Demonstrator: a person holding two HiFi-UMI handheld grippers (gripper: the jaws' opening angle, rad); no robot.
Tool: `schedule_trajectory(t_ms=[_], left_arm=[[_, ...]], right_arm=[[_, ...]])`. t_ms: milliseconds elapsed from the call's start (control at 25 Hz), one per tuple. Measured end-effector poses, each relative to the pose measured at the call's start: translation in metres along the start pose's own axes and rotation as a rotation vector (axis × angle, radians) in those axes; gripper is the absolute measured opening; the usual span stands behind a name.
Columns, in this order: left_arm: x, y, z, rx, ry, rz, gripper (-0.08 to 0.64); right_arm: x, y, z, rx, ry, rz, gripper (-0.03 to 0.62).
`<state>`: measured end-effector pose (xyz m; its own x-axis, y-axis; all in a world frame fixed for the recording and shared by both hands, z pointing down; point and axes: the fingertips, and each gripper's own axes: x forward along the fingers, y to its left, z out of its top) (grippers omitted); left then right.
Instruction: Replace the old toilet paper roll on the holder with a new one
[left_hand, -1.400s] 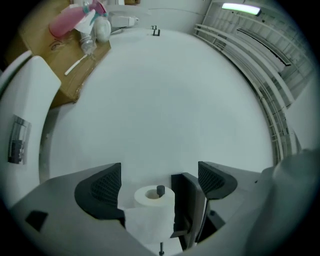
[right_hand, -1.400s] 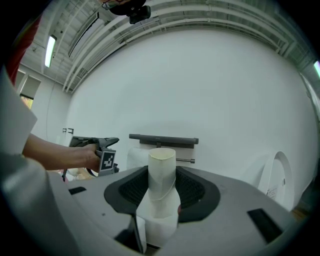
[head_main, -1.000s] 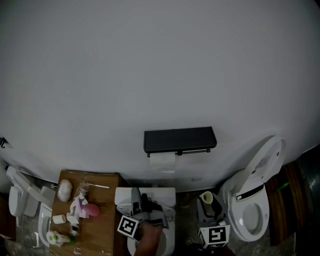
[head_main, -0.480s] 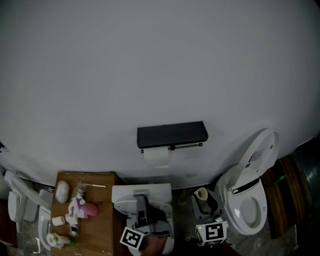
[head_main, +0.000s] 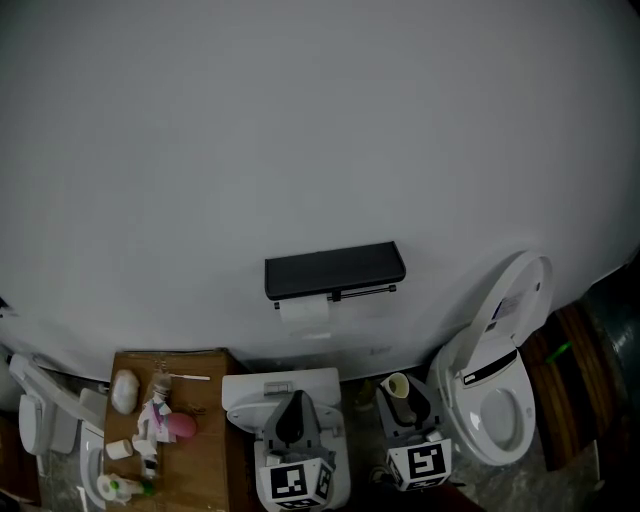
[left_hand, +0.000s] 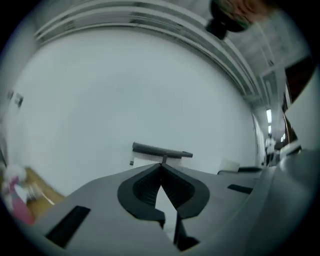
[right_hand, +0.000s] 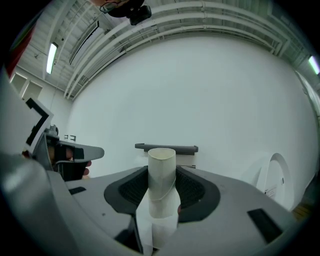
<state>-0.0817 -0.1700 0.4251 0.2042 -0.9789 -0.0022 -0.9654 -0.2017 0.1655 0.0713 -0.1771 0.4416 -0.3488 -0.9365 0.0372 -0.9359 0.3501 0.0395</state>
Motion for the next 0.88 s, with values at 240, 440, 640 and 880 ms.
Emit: schedule_trajectory(t_ms=[240, 440, 640, 880], left_arm=[[-0.005, -0.006, -0.005, 0.169, -0.001, 0.029, 0.015], [-0.006, -0.012, -0.002, 0.218, -0.027, 0.028, 0.015], [-0.005, -0.013, 0.0, 0.198, -0.028, 0.027, 0.015], [-0.003, -0.01, 0.0, 0.187, -0.028, 0.027, 0.015]], right_arm=[[0.0, 0.001, 0.0, 0.009, 0.015, -0.006, 0.175], [0.001, 0.002, -0.003, 0.013, 0.031, -0.012, 0.175], [0.004, 0.004, 0.0, 0.016, 0.029, -0.011, 0.175], [0.008, 0.006, -0.002, -0.003, 0.014, -0.005, 0.175]])
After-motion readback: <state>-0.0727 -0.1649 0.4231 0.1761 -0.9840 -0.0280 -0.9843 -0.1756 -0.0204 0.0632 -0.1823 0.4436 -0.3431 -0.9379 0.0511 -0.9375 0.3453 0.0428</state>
